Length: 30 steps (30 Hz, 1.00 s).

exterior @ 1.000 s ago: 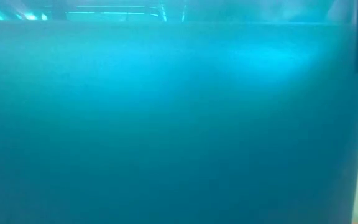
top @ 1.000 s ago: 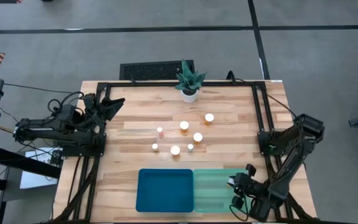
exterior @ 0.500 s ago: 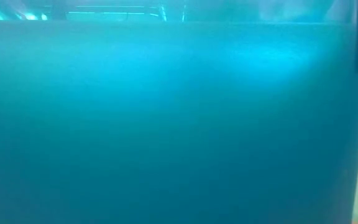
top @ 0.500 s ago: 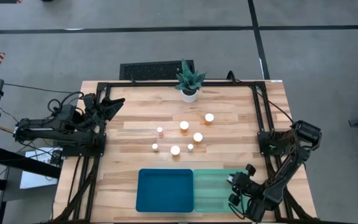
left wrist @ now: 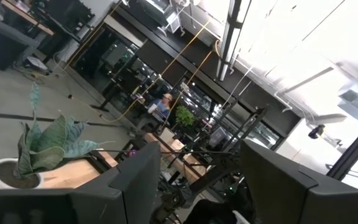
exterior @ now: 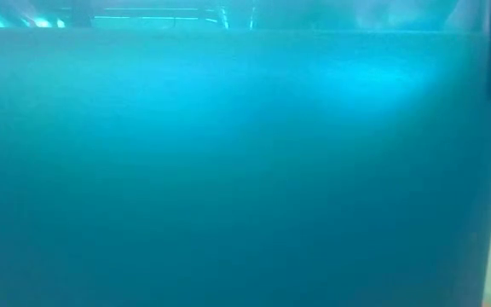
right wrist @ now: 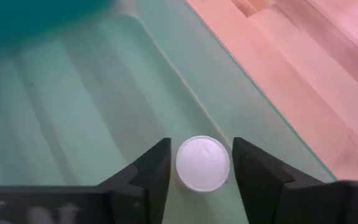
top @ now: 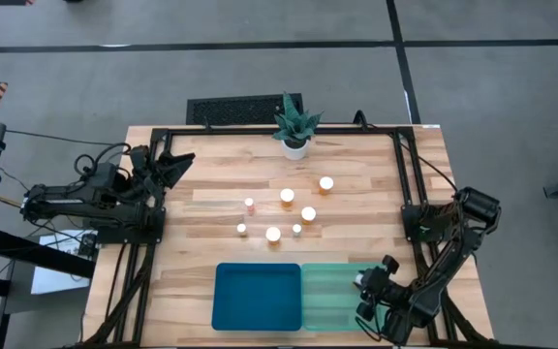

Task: Pick and place medicine bottles into bin by pill shape (circle, oval)
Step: Put the small orange pill bottle into the light blue bin, then put the large orange pill bottle into the blue bin

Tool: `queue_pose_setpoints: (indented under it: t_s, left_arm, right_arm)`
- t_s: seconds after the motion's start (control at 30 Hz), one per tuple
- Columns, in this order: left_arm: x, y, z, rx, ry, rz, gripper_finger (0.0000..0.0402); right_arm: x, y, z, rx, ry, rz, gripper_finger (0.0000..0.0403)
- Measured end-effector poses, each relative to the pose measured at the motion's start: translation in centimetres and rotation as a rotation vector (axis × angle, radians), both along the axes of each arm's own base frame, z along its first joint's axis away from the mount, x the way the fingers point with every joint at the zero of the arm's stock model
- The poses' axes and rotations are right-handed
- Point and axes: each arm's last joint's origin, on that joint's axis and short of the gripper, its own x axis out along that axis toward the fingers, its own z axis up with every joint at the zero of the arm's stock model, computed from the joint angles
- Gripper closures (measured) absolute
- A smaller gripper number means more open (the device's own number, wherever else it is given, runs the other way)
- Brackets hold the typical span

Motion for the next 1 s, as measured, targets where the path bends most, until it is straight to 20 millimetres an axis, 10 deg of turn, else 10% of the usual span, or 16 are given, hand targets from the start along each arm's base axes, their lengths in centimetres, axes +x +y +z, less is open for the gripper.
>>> queue_pose_setpoints:
  t_s: [0.6,1.0]
  left_arm:
    - [0.0,0.0,0.0,0.004,0.000,-0.010,0.0187]
    - [0.0,-0.1,0.0,0.009,0.000,-0.027,0.0187]
  right_arm:
    - [1.9,1.1,5.4,-0.063,0.024,0.028,0.0163]
    - [6.4,-5.6,12.7,-0.247,-0.018,-0.072,0.0163]
